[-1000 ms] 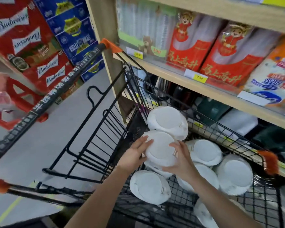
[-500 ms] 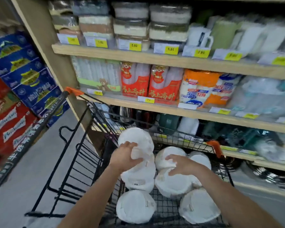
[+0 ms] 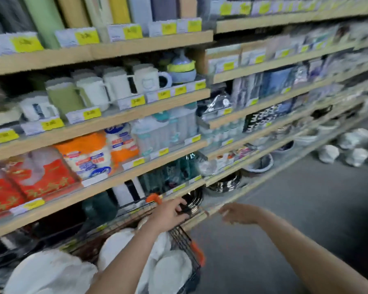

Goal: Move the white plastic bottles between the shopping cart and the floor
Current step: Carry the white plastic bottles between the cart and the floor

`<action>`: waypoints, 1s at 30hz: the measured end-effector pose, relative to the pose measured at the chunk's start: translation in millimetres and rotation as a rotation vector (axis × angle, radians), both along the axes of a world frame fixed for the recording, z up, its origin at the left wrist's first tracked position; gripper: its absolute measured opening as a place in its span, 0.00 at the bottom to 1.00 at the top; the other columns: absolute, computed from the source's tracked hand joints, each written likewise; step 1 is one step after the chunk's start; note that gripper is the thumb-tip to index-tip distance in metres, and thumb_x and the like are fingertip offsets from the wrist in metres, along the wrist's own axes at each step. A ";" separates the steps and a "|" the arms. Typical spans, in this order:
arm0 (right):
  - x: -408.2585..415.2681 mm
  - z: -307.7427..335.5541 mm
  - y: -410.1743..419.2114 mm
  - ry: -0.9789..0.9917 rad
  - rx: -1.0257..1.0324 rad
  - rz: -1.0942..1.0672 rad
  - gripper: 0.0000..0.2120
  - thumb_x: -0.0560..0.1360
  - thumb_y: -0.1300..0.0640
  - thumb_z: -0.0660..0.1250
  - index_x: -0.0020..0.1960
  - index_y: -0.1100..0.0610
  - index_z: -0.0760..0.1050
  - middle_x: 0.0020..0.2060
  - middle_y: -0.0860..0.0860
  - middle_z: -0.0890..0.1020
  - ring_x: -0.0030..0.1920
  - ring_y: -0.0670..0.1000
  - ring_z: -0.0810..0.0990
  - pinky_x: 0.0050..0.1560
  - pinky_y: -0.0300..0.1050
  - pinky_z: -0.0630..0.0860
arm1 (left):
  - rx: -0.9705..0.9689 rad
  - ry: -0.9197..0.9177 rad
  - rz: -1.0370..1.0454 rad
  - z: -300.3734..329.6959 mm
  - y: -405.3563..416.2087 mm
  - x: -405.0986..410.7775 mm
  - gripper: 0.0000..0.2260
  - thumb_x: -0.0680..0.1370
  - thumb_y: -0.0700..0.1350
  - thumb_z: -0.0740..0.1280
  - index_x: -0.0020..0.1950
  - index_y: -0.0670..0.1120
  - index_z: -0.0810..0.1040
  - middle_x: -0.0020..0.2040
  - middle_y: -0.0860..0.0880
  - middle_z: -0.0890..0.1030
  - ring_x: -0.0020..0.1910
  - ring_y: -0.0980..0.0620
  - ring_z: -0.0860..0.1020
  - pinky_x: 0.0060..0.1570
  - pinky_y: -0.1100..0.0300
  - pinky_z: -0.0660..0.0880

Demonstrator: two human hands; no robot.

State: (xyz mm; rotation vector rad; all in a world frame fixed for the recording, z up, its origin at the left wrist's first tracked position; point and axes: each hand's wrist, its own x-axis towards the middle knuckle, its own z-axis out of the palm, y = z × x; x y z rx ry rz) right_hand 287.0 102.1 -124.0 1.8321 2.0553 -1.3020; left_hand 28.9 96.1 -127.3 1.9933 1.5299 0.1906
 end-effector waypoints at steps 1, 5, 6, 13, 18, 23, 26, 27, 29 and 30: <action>30.6 -2.3 2.2 0.013 -0.006 -0.053 0.13 0.77 0.54 0.64 0.62 0.52 0.72 0.49 0.49 0.76 0.46 0.46 0.72 0.40 0.32 0.67 | 0.001 -0.016 -0.026 -1.4 11.7 30.2 0.18 0.76 0.54 0.67 0.64 0.53 0.71 0.53 0.52 0.77 0.49 0.53 0.78 0.50 0.56 0.76; 151.4 -8.5 13.0 0.057 0.019 -0.222 0.11 0.78 0.56 0.63 0.60 0.56 0.72 0.37 0.47 0.75 0.34 0.42 0.73 0.31 0.33 0.68 | -0.023 -0.095 -0.097 -14.1 52.6 158.1 0.15 0.75 0.50 0.69 0.60 0.50 0.73 0.49 0.51 0.77 0.47 0.53 0.78 0.48 0.59 0.74; 180.6 -8.3 15.8 0.053 0.000 -0.246 0.13 0.78 0.56 0.62 0.62 0.56 0.71 0.38 0.46 0.75 0.34 0.41 0.73 0.30 0.33 0.67 | -0.032 -0.123 -0.103 -16.9 61.7 190.3 0.15 0.75 0.49 0.70 0.60 0.49 0.74 0.49 0.51 0.77 0.45 0.54 0.77 0.46 0.62 0.73; 364.2 -7.7 31.8 0.056 0.126 -0.478 0.14 0.77 0.54 0.65 0.62 0.54 0.74 0.46 0.46 0.77 0.44 0.44 0.76 0.39 0.29 0.70 | -0.066 -0.209 -0.191 -28.6 121.6 382.9 0.13 0.74 0.45 0.71 0.57 0.45 0.76 0.45 0.50 0.77 0.40 0.54 0.75 0.46 0.64 0.73; 458.7 -24.5 47.2 0.114 0.312 -0.767 0.17 0.75 0.58 0.68 0.64 0.55 0.73 0.56 0.52 0.77 0.51 0.49 0.78 0.51 0.38 0.72 | 0.004 -0.307 -0.229 -33.5 165.6 486.2 0.12 0.73 0.43 0.71 0.55 0.46 0.76 0.43 0.58 0.76 0.39 0.58 0.76 0.51 0.60 0.74; 539.9 -49.8 79.7 0.137 0.310 -0.865 0.19 0.74 0.59 0.69 0.64 0.55 0.72 0.56 0.53 0.76 0.51 0.50 0.78 0.49 0.41 0.74 | -0.002 -0.282 -0.375 -55.6 230.5 579.5 0.12 0.74 0.45 0.70 0.57 0.47 0.75 0.47 0.57 0.77 0.44 0.56 0.78 0.48 0.67 0.71; 595.7 -62.1 114.3 0.124 0.293 -0.913 0.20 0.75 0.58 0.68 0.65 0.54 0.70 0.57 0.52 0.75 0.52 0.49 0.77 0.47 0.36 0.72 | -0.020 -0.271 -0.437 -66.8 287.8 638.4 0.12 0.75 0.47 0.70 0.57 0.48 0.75 0.48 0.56 0.77 0.45 0.54 0.78 0.49 0.65 0.72; 614.7 -64.8 127.2 0.112 0.282 -0.933 0.20 0.75 0.58 0.68 0.65 0.54 0.70 0.58 0.52 0.75 0.53 0.49 0.77 0.47 0.36 0.72 | -0.027 -0.262 -0.459 -67.5 308.9 658.6 0.12 0.75 0.47 0.70 0.57 0.48 0.75 0.48 0.56 0.77 0.45 0.54 0.77 0.50 0.64 0.73; 651.1 -65.1 153.6 0.089 0.264 -0.968 0.21 0.75 0.59 0.68 0.66 0.55 0.69 0.59 0.53 0.75 0.55 0.51 0.77 0.51 0.40 0.74 | -0.041 -0.251 -0.496 -65.8 352.4 700.6 0.13 0.74 0.48 0.70 0.57 0.49 0.75 0.47 0.57 0.77 0.45 0.54 0.77 0.51 0.61 0.75; 669.4 -65.2 167.6 0.079 0.266 -0.985 0.22 0.74 0.59 0.68 0.66 0.56 0.69 0.60 0.54 0.75 0.56 0.52 0.77 0.54 0.42 0.74 | -0.040 -0.244 -0.516 -63.7 373.6 722.9 0.13 0.74 0.48 0.70 0.57 0.50 0.75 0.46 0.58 0.77 0.44 0.55 0.77 0.52 0.58 0.75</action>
